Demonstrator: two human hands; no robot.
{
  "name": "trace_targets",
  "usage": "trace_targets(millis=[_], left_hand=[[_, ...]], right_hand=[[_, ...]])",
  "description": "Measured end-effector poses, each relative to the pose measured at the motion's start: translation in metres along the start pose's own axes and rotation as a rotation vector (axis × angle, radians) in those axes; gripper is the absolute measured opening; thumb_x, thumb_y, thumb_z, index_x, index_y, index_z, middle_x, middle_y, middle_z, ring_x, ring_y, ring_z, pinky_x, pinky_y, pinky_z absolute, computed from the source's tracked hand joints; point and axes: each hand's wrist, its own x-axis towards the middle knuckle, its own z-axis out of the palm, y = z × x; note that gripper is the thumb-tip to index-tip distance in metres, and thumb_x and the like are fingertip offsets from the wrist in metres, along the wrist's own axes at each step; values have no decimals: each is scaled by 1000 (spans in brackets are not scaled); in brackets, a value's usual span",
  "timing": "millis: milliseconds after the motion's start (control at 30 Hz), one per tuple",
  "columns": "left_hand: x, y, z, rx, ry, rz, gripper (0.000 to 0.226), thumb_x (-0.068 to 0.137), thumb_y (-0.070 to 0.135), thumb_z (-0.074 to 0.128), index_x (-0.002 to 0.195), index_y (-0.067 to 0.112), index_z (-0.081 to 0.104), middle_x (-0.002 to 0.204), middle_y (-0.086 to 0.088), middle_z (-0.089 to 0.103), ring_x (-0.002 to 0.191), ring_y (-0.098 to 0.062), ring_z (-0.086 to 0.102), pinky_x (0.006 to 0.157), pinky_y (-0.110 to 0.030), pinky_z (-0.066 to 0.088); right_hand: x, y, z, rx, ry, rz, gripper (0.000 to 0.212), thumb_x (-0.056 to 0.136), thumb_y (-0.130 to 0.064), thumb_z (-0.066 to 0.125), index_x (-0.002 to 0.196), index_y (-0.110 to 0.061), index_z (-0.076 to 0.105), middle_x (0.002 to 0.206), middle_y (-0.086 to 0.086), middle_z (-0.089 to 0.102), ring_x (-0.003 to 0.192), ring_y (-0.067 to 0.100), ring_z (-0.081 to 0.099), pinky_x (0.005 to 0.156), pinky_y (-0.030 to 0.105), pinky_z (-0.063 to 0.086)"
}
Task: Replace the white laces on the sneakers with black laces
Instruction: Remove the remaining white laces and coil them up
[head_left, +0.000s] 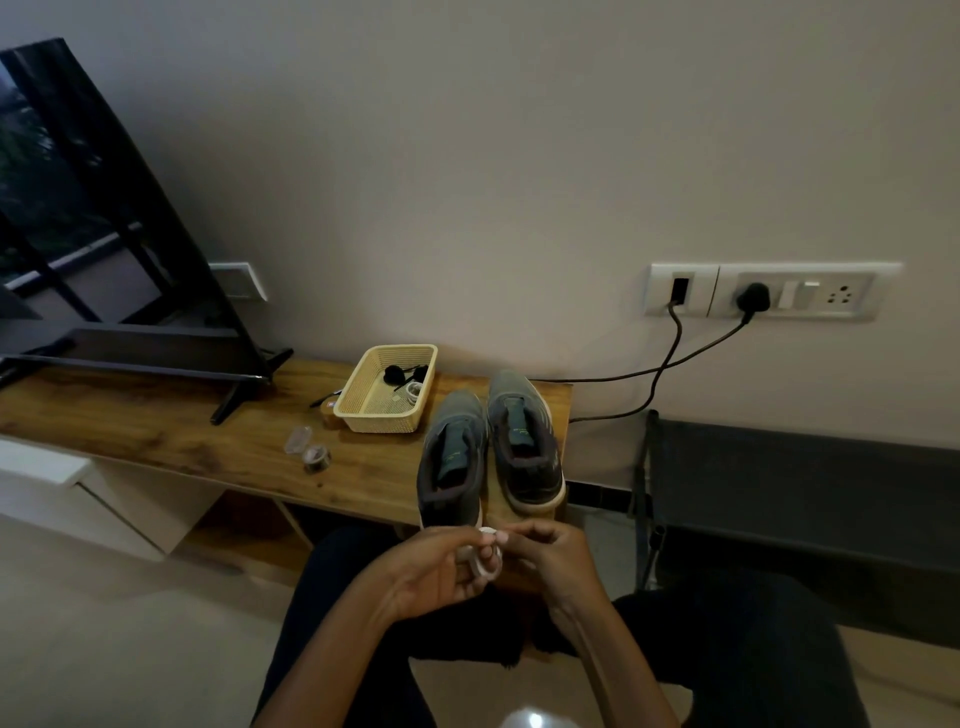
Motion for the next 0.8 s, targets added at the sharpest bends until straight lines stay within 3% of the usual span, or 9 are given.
trace_targets(millis=[133, 233, 367, 633, 800], left_hand=[[5, -1, 9, 65, 135, 3, 10, 84, 4, 60, 93, 4, 66, 63, -3, 54, 56, -10, 53, 48, -18, 41], [9, 0, 18, 163, 295, 26, 14, 90, 6, 52, 79, 5, 61, 58, -3, 43, 48, -9, 42, 36, -15, 30], [14, 0, 24, 231, 376, 42, 24, 92, 10, 49, 68, 8, 54, 50, -2, 37, 43, -11, 35, 38, -14, 24], [12, 10, 21, 262, 318, 24, 19, 88, 4, 46, 73, 8, 56, 55, 0, 32, 42, -5, 28, 34, -14, 19], [5, 13, 17, 324, 265, 27, 21, 89, 2, 51, 71, 12, 56, 57, -1, 45, 43, -5, 42, 39, -15, 26]], right_hand=[[2, 5, 1, -34, 17, -5, 11, 75, 10, 69, 73, -1, 71, 73, 11, 72, 66, 18, 70, 59, 24, 54], [3, 12, 5, -59, 52, -14, 14, 75, 7, 70, 70, -6, 72, 75, 12, 73, 71, 21, 70, 65, 28, 55], [0, 14, 9, -97, 87, -72, 12, 78, 3, 69, 73, -7, 72, 72, 7, 73, 70, 15, 70, 61, 20, 52], [-4, 13, 16, -144, 155, -184, 18, 78, 2, 70, 70, -14, 71, 65, -6, 71, 64, -1, 65, 58, 11, 48], [-3, 14, 22, -289, 156, -283, 30, 77, 8, 69, 65, -20, 68, 64, -8, 67, 63, -5, 63, 60, 8, 46]])
